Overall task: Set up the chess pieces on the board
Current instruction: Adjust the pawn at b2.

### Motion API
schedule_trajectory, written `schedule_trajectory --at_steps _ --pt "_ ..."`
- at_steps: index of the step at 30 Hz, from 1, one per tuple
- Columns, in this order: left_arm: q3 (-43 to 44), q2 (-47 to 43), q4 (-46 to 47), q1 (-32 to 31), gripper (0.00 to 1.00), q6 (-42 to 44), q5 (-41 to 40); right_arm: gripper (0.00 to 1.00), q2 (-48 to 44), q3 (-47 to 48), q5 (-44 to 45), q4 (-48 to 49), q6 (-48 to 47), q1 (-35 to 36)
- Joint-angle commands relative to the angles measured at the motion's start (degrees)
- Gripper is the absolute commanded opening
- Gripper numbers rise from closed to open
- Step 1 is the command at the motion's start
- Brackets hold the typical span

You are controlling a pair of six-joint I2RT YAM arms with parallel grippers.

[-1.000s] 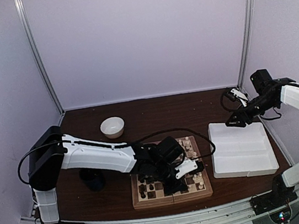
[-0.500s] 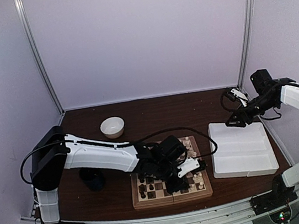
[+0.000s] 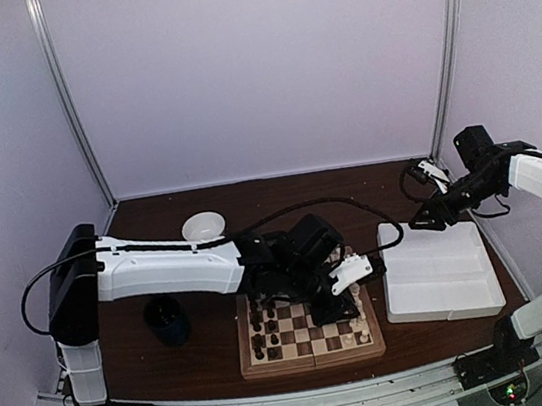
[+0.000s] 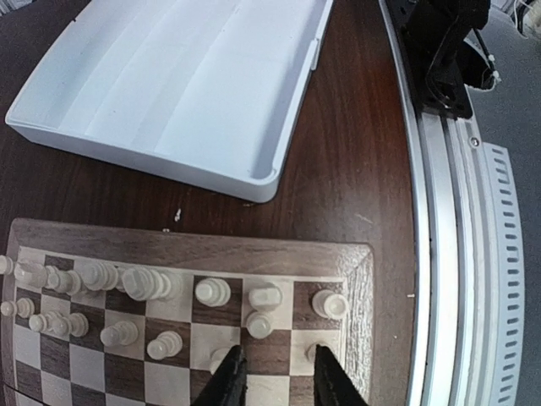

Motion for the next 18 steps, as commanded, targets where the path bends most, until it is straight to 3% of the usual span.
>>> schedule_trajectory --at_steps 1,9,18 --pt "4.0 3.4 -2.0 0.9 0.28 1.1 0.7 0.5 -1.1 0.1 0.1 0.0 -0.6 -0.4" --pt "7.7 6.4 -5.3 2.0 0.32 3.2 2.6 0.5 -1.3 0.1 0.0 -0.2 -0.8 -0.5" --pt "10.7 9.1 -7.7 2.3 0.3 5.2 4.9 0.5 -1.1 0.1 -0.1 -0.3 -1.1 -0.6"
